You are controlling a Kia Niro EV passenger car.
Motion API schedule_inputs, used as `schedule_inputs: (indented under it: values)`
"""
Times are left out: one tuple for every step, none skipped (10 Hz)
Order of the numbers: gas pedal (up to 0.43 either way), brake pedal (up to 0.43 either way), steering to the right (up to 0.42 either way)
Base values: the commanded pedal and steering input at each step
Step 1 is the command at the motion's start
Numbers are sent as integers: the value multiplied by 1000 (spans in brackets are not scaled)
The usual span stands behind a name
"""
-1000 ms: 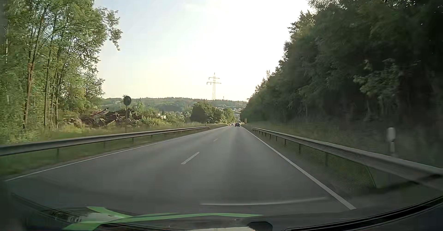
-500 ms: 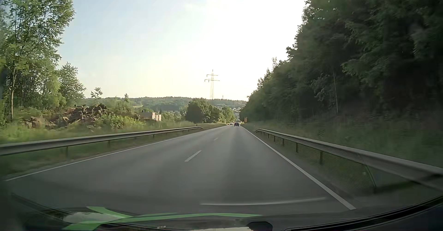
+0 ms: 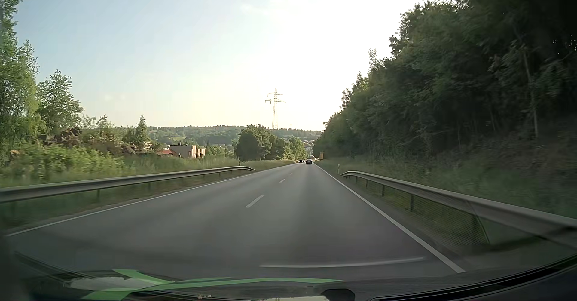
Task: Follow the waypoints while adhering to traffic rules and regulations
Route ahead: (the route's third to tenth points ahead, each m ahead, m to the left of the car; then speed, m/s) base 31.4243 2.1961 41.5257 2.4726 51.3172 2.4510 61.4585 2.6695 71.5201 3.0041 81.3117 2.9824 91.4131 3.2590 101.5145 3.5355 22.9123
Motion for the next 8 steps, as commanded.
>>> schedule_inputs:
  values:
    - [138,0,0]
    - [138,0,0]
    - [138,0,0]
    - [150,0,0]
    - [150,0,2]
    - [150,0,3]
    - [150,0,3]
    - [150,0,3]
